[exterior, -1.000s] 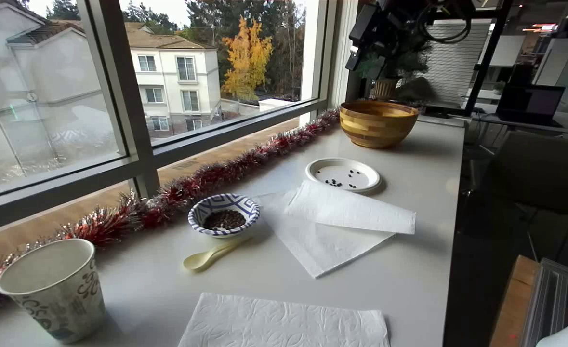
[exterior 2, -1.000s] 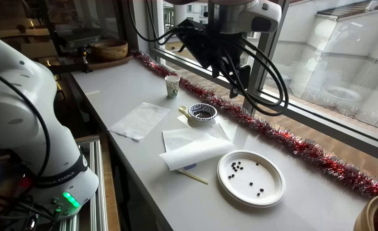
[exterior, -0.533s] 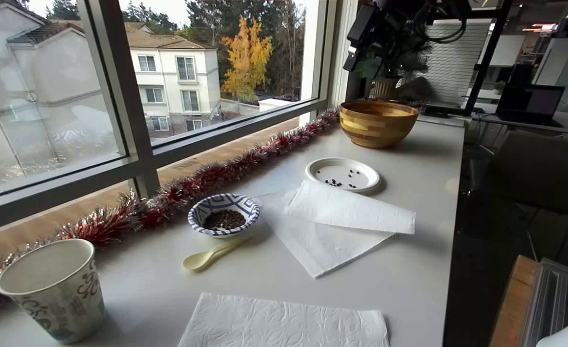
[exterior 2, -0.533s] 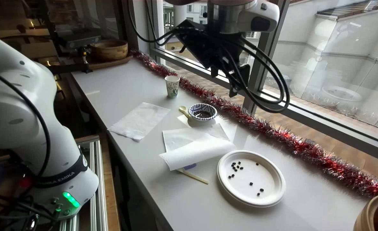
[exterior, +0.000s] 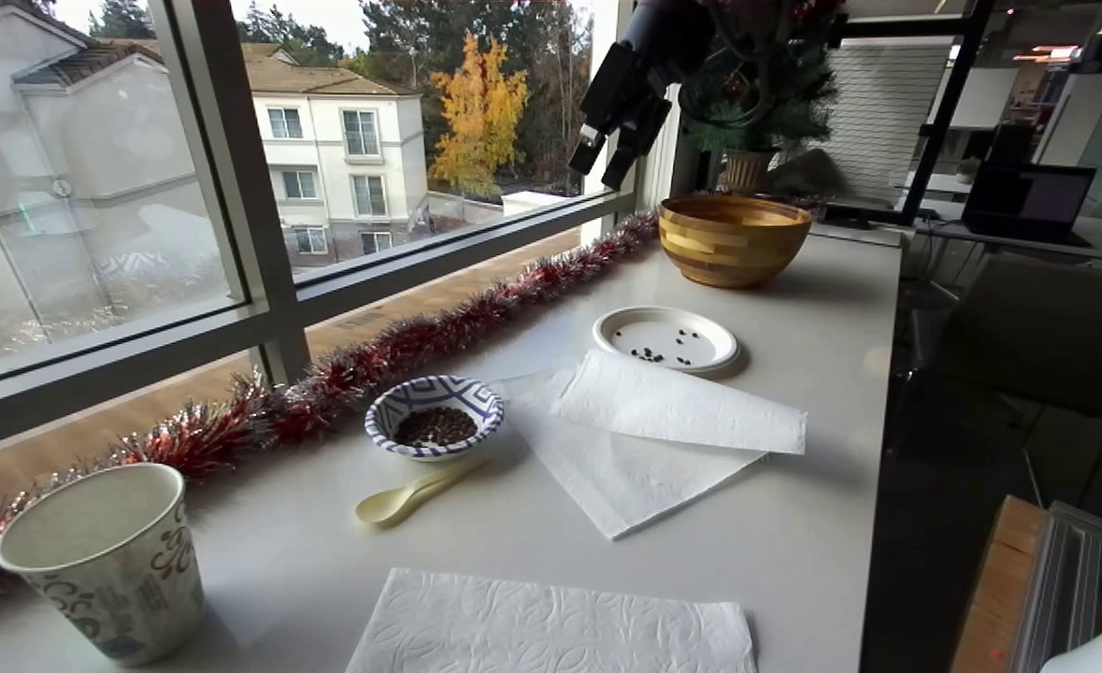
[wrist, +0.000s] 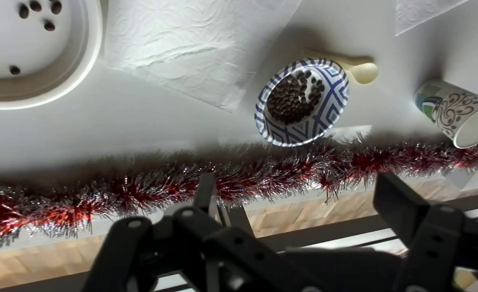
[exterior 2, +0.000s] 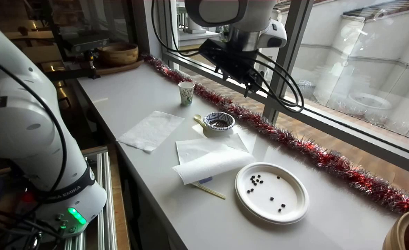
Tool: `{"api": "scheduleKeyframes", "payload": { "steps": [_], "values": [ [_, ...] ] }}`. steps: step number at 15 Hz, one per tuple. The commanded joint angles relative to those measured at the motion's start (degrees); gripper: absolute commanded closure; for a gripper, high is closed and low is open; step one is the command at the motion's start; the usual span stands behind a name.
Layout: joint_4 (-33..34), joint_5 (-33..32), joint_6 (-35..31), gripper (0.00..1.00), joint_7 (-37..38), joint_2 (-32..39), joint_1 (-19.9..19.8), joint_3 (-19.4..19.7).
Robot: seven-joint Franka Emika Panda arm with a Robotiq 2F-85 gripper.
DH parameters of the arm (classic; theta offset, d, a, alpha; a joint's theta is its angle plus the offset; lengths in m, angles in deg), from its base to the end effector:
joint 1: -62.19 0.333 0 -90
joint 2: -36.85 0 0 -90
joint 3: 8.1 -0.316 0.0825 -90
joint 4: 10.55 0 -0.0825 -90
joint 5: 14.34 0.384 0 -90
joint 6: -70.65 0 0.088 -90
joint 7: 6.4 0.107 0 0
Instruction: Put the bowl on the white plate
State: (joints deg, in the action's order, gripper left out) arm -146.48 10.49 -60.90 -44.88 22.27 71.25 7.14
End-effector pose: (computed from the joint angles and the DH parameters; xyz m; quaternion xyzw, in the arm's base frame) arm 0.4765 -0.0455 0.4385 -0.9646 -0.1469 -0.1495 0.1600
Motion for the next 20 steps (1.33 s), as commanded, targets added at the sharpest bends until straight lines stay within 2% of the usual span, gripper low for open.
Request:
{"api": "scheduleKeyframes", "payload": {
  "steps": [1,5,10,20],
  "values": [
    [4.87,8.91,-0.55,0.0,-7.77,9.5,0.64,-2.61],
    [8.39,12.83,-1.47,0.0,-11.68,18.71,-1.89,-8.15],
    [12.56,13.11,-4.49,0.0,-13.6,28.41,-5.58,-14.55],
    [19.08,12.74,-9.4,0.0,-14.48,41.3,-12.43,-23.82]
  ]
}}
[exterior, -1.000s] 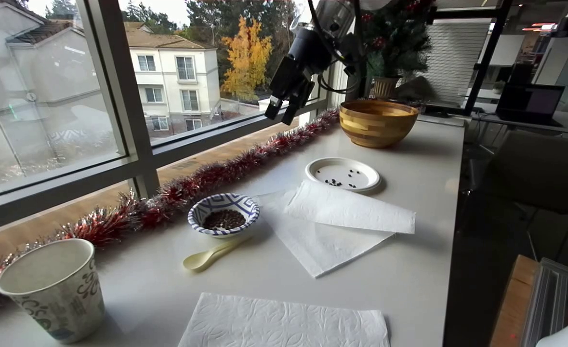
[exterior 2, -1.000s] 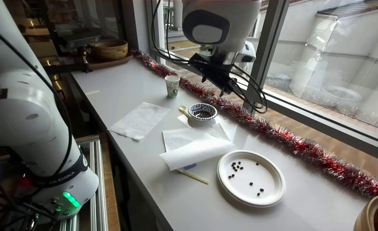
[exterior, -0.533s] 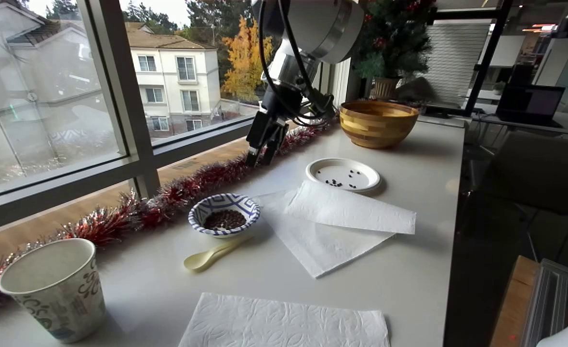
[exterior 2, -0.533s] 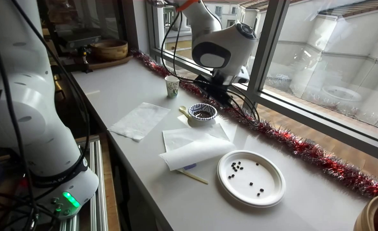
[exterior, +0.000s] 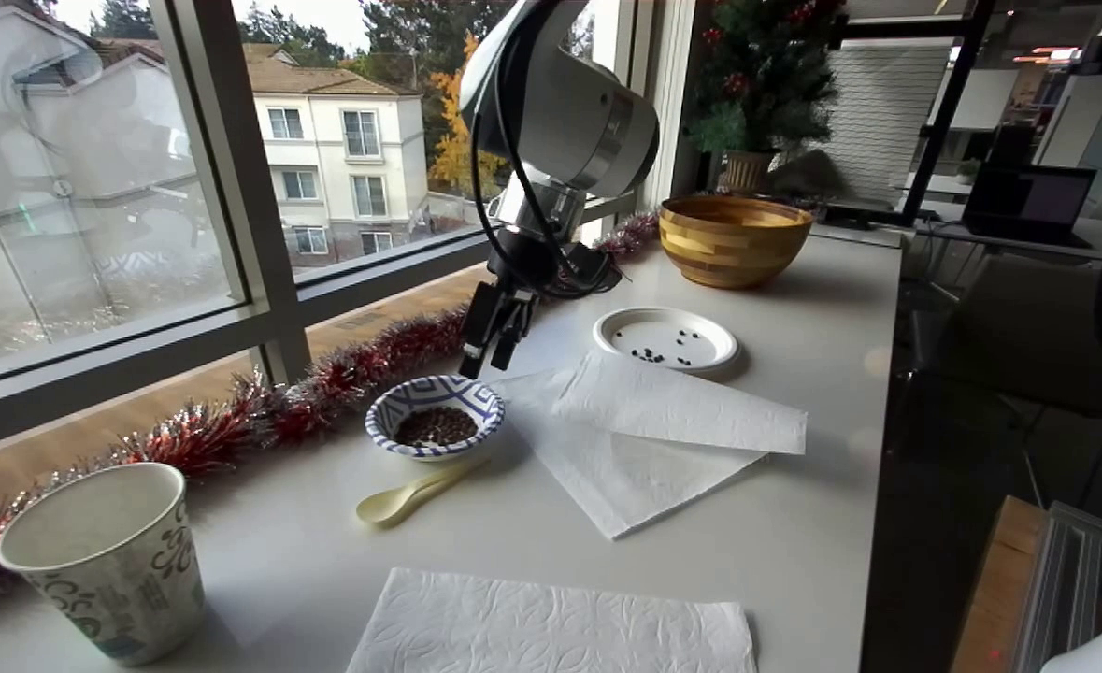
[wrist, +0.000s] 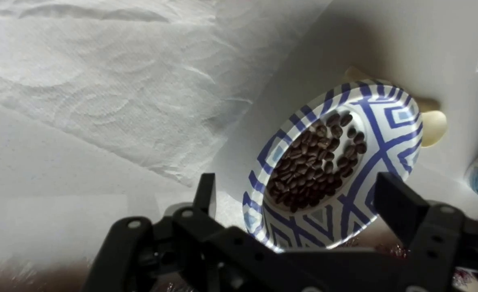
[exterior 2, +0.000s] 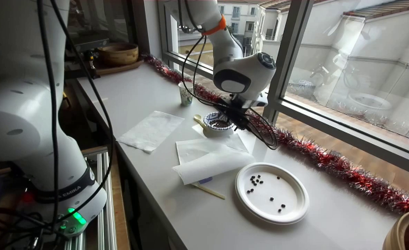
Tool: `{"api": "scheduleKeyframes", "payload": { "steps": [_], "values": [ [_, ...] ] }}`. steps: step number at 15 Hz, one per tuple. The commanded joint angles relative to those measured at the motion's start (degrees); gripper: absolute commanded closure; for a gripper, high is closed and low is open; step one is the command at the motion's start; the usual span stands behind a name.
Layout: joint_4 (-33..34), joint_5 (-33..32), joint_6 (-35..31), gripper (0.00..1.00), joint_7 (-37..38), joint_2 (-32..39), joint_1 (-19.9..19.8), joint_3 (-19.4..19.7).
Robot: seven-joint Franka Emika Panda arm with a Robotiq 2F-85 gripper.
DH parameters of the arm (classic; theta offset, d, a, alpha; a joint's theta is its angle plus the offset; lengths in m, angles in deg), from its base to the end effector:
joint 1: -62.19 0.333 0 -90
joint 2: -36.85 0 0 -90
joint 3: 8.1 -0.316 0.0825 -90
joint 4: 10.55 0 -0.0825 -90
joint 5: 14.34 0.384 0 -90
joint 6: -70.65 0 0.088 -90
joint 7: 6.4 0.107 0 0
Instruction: Put the bowl on the white plate
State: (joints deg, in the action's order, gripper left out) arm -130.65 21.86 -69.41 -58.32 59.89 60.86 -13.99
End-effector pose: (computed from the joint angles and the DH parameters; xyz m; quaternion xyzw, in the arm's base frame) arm 0.5766 0.0464 0.2235 -0.9493 -0.2300 -0.0591 0.2060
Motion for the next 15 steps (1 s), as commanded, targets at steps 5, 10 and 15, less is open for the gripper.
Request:
{"api": "scheduleKeyframes", "payload": {
  "steps": [5,10,15],
  "values": [
    [6.39,1.15,-1.31,0.01,-0.5,7.57,-3.6,-4.86],
    [8.47,1.08,-1.49,0.25,-0.12,9.62,-4.97,-6.71],
    [9.22,0.63,-0.51,0.69,0.11,9.92,-5.47,-7.76]
  ]
}}
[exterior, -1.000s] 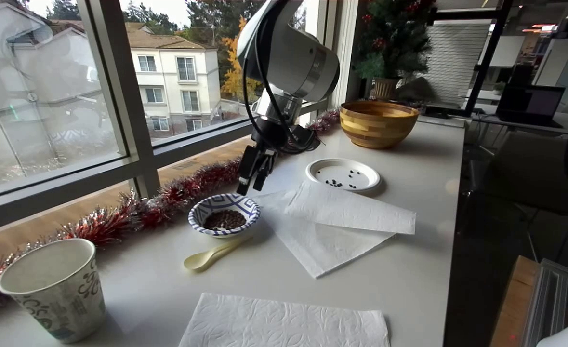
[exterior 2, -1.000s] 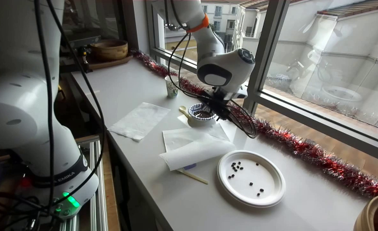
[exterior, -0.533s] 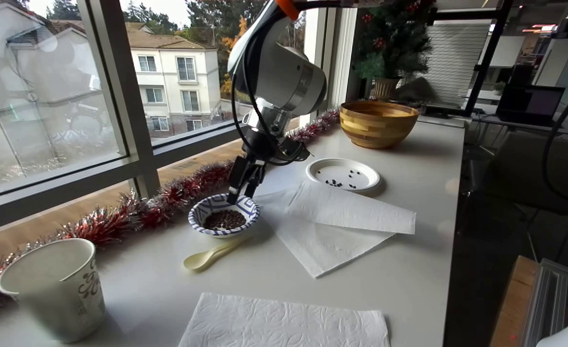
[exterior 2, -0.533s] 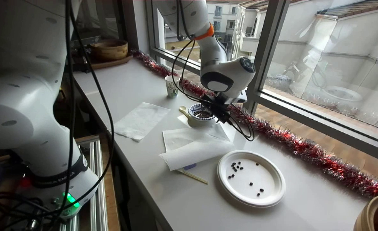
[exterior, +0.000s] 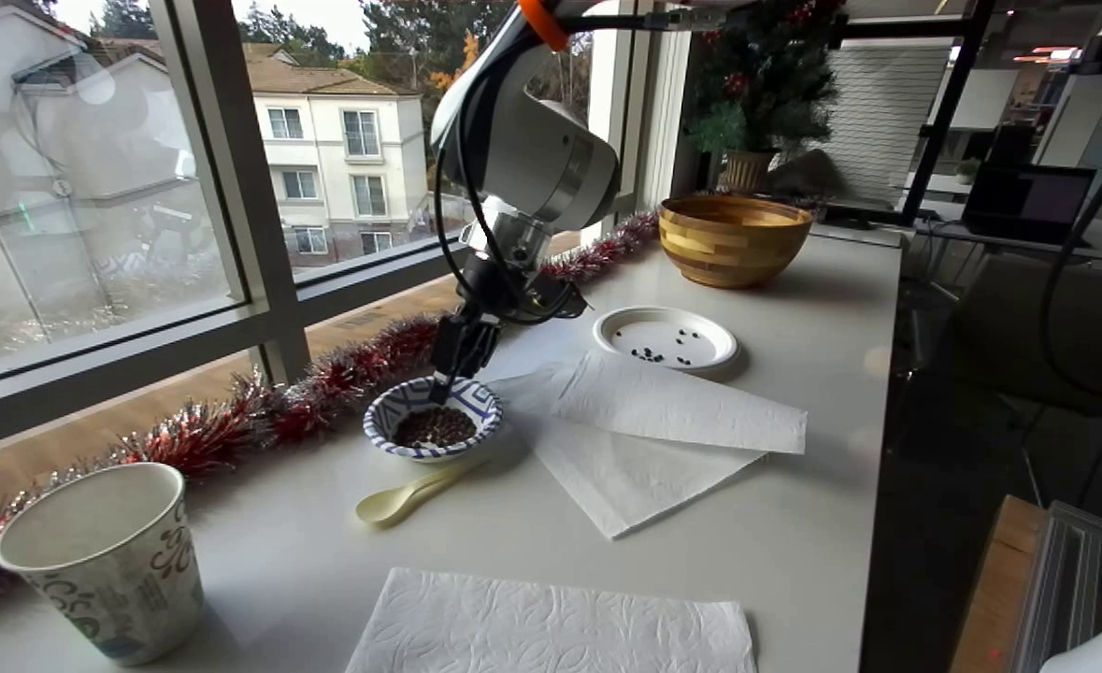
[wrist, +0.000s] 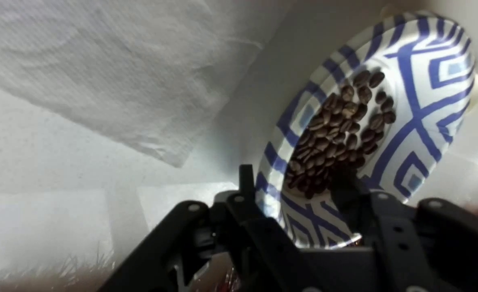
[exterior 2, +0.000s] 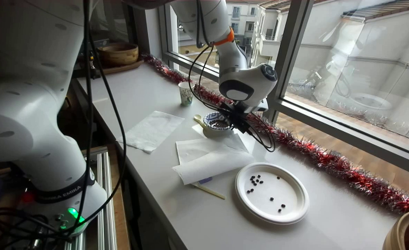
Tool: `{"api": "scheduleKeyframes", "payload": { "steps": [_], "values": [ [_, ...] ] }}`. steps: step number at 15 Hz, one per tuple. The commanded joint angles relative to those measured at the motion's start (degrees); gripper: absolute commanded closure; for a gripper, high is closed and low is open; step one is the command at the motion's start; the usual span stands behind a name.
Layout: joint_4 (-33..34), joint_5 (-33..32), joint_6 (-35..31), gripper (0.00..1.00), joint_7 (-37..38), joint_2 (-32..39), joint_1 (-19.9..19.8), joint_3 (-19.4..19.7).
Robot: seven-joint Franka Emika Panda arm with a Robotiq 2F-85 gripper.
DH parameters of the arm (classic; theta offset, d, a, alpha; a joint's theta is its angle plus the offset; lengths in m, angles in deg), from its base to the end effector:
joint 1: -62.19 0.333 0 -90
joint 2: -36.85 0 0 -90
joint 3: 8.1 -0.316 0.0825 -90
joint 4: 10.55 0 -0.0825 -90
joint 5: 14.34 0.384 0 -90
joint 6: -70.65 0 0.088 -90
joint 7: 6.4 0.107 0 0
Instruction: Put the bowl on the white plate
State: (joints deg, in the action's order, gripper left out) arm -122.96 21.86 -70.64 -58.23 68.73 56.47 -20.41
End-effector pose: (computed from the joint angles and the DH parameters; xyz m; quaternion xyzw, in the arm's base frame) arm 0.6082 0.0661 0.1896 -0.9421 -0.2292 -0.0658 0.2358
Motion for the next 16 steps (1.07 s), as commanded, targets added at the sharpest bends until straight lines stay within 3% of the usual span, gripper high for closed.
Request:
{"api": "scheduleKeyframes", "payload": {
  "steps": [1,2,6,10,11,13,16],
  "values": [
    [1.6,0.49,0.81,0.75,0.01,1.17,-1.1,-1.41],
    [1.48,0.37,0.8,0.82,-0.02,1.22,-1.14,-1.42],
    [1.15,0.55,1.41,0.89,-0.51,1.73,-1.6,-1.67],
    [1.11,1.31,2.71,0.71,-1.33,2.11,-2.56,-2.73],
    [1.13,1.35,2.94,0.6,-1.47,2.17,-2.72,-2.83],
    [1.11,1.49,3.31,0.52,-1.47,2.12,-2.99,-3.09],
    [1.19,1.58,3.96,0.61,-1.45,2.13,-3.12,-3.42]
  ]
}}
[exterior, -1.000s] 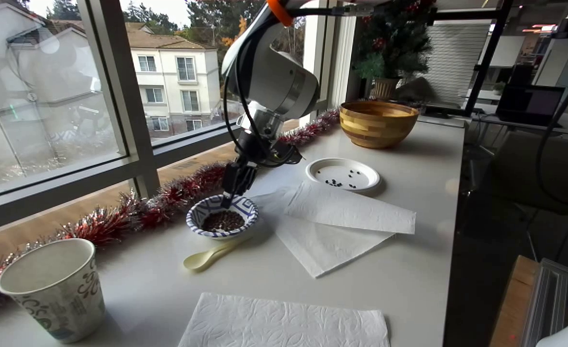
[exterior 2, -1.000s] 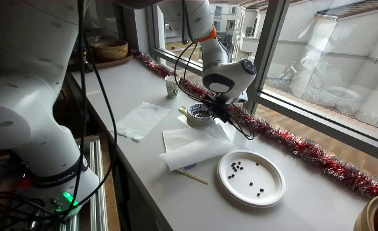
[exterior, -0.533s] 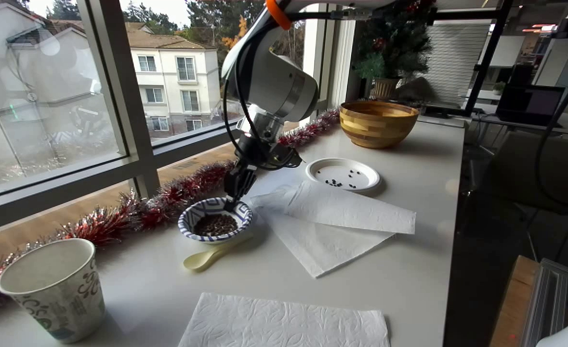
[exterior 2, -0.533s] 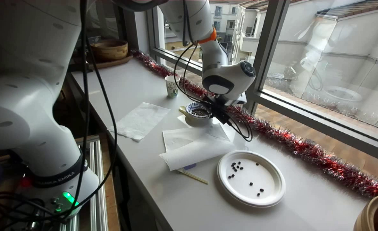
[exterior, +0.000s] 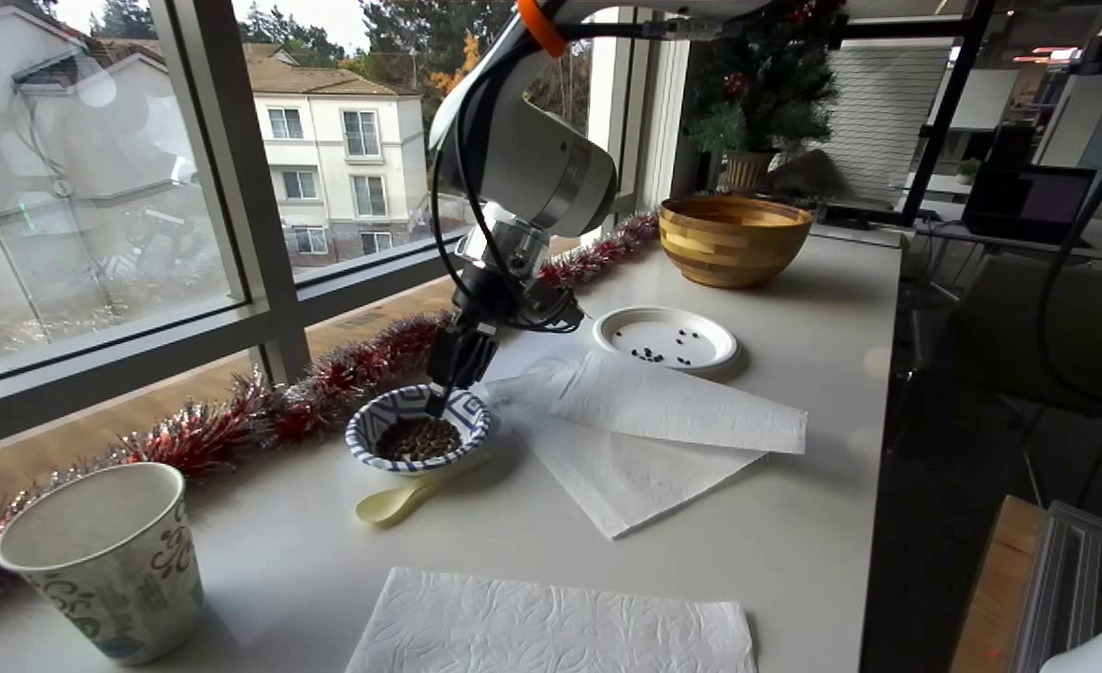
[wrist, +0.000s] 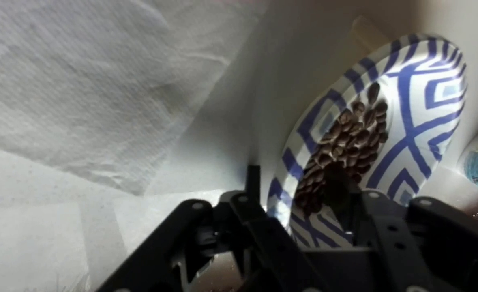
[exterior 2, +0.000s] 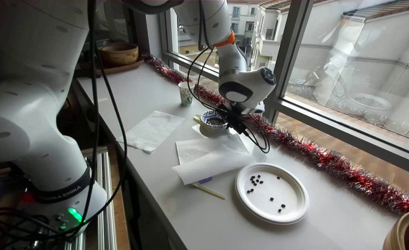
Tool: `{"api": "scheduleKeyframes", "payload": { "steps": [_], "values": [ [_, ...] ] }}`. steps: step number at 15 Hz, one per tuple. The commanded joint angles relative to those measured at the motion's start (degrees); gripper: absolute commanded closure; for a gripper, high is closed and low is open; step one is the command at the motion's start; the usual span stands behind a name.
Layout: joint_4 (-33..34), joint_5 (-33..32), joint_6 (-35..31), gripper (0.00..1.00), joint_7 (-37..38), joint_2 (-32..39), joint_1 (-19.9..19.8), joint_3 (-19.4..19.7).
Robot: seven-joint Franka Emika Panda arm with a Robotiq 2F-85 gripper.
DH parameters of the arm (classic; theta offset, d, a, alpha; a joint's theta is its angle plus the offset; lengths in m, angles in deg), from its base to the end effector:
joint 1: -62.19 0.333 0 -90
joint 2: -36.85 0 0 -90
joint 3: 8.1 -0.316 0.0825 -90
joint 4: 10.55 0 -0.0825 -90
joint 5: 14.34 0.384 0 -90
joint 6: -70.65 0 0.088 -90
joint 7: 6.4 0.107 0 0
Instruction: Put the bowl on the white plate
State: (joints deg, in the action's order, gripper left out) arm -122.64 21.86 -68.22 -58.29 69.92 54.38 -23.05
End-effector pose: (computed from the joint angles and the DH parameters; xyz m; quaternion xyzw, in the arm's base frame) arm 0.6034 0.0749 0.1806 -0.9353 -0.2323 -0.0471 0.2627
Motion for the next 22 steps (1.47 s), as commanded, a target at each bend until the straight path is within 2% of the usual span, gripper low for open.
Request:
{"api": "scheduleKeyframes", "payload": {
  "steps": [1,2,5,12,15,22],
  "values": [
    [0.85,1.58,1.59,0.71,-1.43,0.94,-1.11,-0.78],
    [0.84,1.76,1.76,0.82,-1.67,0.91,-1.37,-0.88],
    [0.84,2.13,2.36,0.97,-1.88,1.06,-1.78,-0.96],
    [0.36,2.03,5.34,0.99,-0.53,-0.92,-2.19,0.09],
    [-1.22,-0.71,7.09,0.99,3.06,-5.23,-1.47,2.77],
    [-5.19,-6.65,16.72,0.99,11.0,-16.55,-1.79,9.41]
  ]
}}
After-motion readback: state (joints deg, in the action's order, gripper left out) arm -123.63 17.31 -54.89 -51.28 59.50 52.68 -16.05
